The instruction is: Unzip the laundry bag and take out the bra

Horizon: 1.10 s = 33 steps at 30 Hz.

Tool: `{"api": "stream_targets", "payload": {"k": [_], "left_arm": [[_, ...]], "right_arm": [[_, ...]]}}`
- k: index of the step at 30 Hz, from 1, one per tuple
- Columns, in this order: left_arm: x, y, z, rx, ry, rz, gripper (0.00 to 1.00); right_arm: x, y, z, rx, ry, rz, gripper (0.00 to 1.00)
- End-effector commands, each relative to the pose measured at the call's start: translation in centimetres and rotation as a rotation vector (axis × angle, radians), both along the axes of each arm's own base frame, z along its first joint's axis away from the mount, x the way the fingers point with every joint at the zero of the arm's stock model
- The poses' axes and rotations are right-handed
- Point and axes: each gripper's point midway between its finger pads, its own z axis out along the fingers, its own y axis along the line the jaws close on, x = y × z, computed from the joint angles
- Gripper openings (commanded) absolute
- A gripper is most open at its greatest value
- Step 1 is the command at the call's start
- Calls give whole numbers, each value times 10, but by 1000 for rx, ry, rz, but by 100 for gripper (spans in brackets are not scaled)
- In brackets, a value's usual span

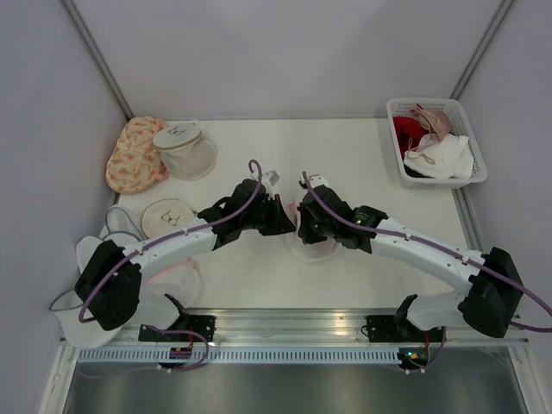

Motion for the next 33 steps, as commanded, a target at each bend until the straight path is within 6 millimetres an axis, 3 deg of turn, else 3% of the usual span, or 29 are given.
{"api": "stream_targets", "payload": {"k": [1,4,8,11,12,14,16,22,25,26,28,33], "left_arm": [[-4,-7,30,-104,-35,-8,2],[-7,-5,30,-108,-32,-6,2],[-13,-5,29,-121,-15,-22,2],[-18,-2,26,-125,-3,-25,2],[-19,-2,26,-128,-1,-25,2],[-22,0,28,-135,-3,-25,2],[-24,3,25,-133,0,-24,2],[-32,5,23,-154,16,-29,2],[-35,6,19,-152,25,-30,2],[-36,8,15,-146,36,-27,2],[-37,8,12,-141,43,-27,2],[-34,4,18,-171,27,-26,2]], "right_arm": [[24,4,8,-23,-50,-83,0],[48,-10,10,-111,-112,-196,0],[84,-29,29,-133,-213,-347,0],[114,-56,21,-177,-204,-452,1],[127,-77,16,-211,-191,-508,1],[140,-96,9,-266,-180,-556,0],[147,-121,11,-336,-198,-610,0],[149,-151,34,-394,-265,-665,0],[139,-131,68,-227,-334,-531,1],[135,-106,76,-116,-331,-417,0],[124,-91,85,-50,-316,-329,0],[83,-43,65,76,-130,-50,0]]}}
